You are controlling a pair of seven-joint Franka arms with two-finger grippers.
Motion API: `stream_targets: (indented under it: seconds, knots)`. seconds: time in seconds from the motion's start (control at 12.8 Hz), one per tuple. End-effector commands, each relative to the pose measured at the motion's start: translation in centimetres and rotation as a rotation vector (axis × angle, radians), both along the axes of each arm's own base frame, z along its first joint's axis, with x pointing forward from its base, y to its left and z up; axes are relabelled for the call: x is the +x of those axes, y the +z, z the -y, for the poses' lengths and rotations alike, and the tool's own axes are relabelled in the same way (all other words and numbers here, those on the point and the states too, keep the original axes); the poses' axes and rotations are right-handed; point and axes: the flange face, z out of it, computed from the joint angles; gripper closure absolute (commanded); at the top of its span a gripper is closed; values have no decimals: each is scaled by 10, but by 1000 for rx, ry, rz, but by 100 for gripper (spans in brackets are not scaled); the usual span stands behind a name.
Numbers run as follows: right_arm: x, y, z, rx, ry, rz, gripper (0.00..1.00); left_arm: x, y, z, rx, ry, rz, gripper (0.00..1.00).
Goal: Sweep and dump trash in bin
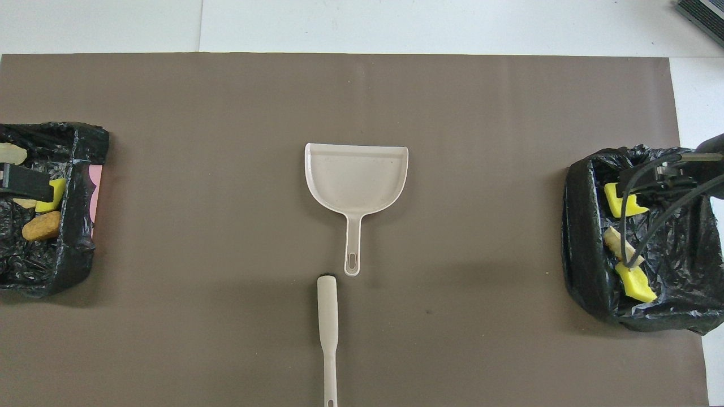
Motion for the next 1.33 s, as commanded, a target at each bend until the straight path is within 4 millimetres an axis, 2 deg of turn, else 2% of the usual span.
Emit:
stream_targets:
  seconds: [0.0, 1.25]
  knots:
    - [2, 1, -2, 3, -12, 2, 0, -9, -1, 2, -33, -72, -2, 0]
    - [2, 1, -2, 4, -9, 2, 0, -3, 6, 15, -106, -29, 41, 0]
